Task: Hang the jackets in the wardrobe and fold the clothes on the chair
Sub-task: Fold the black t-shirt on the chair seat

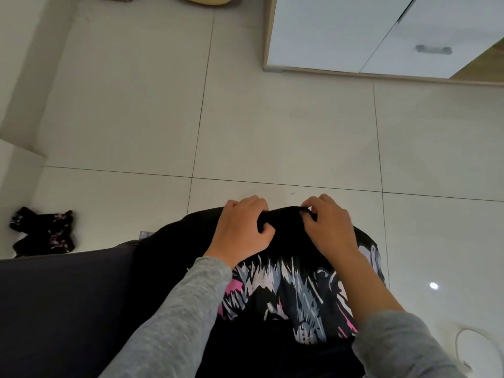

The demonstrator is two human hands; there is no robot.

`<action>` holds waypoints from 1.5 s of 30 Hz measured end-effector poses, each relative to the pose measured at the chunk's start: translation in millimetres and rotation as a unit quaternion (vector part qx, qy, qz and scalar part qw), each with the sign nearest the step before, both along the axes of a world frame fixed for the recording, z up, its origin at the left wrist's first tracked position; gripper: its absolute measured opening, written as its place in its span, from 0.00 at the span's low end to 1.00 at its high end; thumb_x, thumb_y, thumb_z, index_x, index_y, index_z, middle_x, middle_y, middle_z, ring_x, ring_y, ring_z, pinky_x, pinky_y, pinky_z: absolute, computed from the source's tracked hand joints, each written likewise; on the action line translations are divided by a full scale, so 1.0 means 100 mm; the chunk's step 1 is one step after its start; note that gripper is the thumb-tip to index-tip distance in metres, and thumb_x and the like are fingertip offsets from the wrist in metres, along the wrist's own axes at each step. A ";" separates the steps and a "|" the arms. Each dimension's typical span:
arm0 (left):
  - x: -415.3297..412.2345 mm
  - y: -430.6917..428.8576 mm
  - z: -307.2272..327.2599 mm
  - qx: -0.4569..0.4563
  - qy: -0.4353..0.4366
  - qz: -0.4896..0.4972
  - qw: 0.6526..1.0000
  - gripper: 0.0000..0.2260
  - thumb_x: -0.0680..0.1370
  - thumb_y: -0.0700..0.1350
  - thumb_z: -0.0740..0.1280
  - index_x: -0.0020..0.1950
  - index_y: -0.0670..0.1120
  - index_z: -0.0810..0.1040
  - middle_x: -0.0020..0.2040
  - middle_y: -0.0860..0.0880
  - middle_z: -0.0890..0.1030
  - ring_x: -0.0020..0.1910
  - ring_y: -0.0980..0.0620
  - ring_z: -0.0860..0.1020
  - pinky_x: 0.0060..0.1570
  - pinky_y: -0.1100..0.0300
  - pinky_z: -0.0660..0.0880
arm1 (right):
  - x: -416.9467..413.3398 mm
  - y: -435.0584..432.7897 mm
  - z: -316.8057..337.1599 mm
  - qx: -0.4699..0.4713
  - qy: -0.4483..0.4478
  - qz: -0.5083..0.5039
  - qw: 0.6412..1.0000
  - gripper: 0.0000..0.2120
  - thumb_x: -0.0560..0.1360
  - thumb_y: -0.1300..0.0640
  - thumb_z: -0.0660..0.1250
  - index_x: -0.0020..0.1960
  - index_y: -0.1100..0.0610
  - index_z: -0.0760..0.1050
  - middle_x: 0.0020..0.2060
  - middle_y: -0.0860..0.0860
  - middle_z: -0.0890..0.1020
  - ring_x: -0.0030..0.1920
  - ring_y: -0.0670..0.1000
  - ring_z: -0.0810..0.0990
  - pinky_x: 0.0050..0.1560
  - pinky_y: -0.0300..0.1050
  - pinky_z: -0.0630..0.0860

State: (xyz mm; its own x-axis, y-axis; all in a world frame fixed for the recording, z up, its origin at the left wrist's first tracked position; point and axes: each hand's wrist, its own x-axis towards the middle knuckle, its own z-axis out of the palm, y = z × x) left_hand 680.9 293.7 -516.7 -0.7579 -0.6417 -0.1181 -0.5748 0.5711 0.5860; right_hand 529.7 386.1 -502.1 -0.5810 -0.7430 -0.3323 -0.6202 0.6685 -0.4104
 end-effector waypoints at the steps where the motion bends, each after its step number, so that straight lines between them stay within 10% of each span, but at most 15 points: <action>1: 0.06 -0.01 0.01 -0.034 -0.003 -0.002 0.999 0.06 0.70 0.45 0.67 0.45 0.46 0.76 0.39 0.55 0.75 0.36 0.55 0.72 0.47 0.60 0.66 | -0.02 0.05 0.02 0.014 0.042 0.002 0.999 0.08 0.77 0.50 0.61 0.48 0.52 0.77 0.42 0.44 0.72 0.41 0.50 0.74 0.50 0.44 0.63; 4: 0.19 -0.07 0.10 -0.099 -0.024 -0.019 0.995 0.07 0.68 0.45 0.71 0.43 0.47 0.77 0.38 0.55 0.76 0.34 0.54 0.74 0.46 0.60 0.65 | -0.10 0.18 0.18 0.071 0.107 -0.015 0.992 0.14 0.75 0.39 0.60 0.41 0.49 0.75 0.39 0.44 0.75 0.38 0.48 0.74 0.47 0.44 0.56; 10: 0.24 -0.09 0.40 -0.202 -0.018 -0.054 0.978 0.06 0.68 0.42 0.72 0.43 0.47 0.78 0.38 0.53 0.78 0.33 0.51 0.76 0.43 0.59 0.62 | -0.15 0.49 0.40 0.026 0.063 -0.040 0.997 0.03 0.69 0.57 0.63 0.39 0.51 0.75 0.37 0.45 0.77 0.39 0.48 0.74 0.47 0.44 0.54; 20: 0.35 -0.04 0.61 -0.265 -0.134 -0.066 0.952 0.08 0.70 0.51 0.67 0.42 0.47 0.77 0.35 0.54 0.77 0.35 0.50 0.74 0.39 0.58 0.57 | -0.25 0.99 0.41 0.021 0.089 -0.089 0.992 0.15 0.73 0.65 0.61 0.53 0.52 0.81 0.49 0.49 0.81 0.51 0.53 0.74 0.47 0.45 0.54; 24: 0.37 -0.01 0.65 -0.247 -0.194 -0.036 0.949 0.06 0.66 0.45 0.64 0.41 0.45 0.75 0.34 0.54 0.71 0.37 0.51 0.67 0.41 0.57 0.54 | -0.20 1.09 0.46 -0.071 0.123 -0.149 0.979 0.08 0.75 0.62 0.63 0.50 0.56 0.79 0.44 0.51 0.81 0.44 0.56 0.77 0.46 0.46 0.57; 31: 0.33 -0.06 0.69 -0.177 -0.354 0.050 0.917 0.17 0.75 0.50 0.60 0.61 0.44 0.73 0.61 0.46 0.72 0.60 0.46 0.70 0.57 0.54 0.64 | -0.03 1.15 0.38 -0.081 0.057 -0.188 0.977 0.05 0.79 0.59 0.57 0.44 0.53 0.67 0.28 0.48 0.74 0.31 0.57 0.71 0.48 0.50 0.64; 39: 0.56 -0.15 0.68 0.001 -0.243 0.145 0.959 0.12 0.78 0.49 0.55 0.39 0.43 0.69 0.44 0.46 0.69 0.42 0.45 0.70 0.45 0.54 0.67 | 0.00 1.11 0.26 -0.149 -0.164 -0.401 0.889 0.12 0.77 0.57 0.54 0.43 0.59 0.74 0.41 0.58 0.78 0.46 0.61 0.77 0.42 0.49 0.72; 45: 0.60 -0.21 0.47 0.080 -0.204 0.280 0.935 0.17 0.77 0.53 0.61 0.34 0.42 0.71 0.42 0.42 0.74 0.36 0.47 0.71 0.39 0.57 0.66 | -0.10 1.07 0.11 -0.117 -0.195 -0.490 0.841 0.19 0.70 0.50 0.72 0.30 0.58 0.66 0.29 0.52 0.72 0.35 0.54 0.72 0.41 0.48 0.70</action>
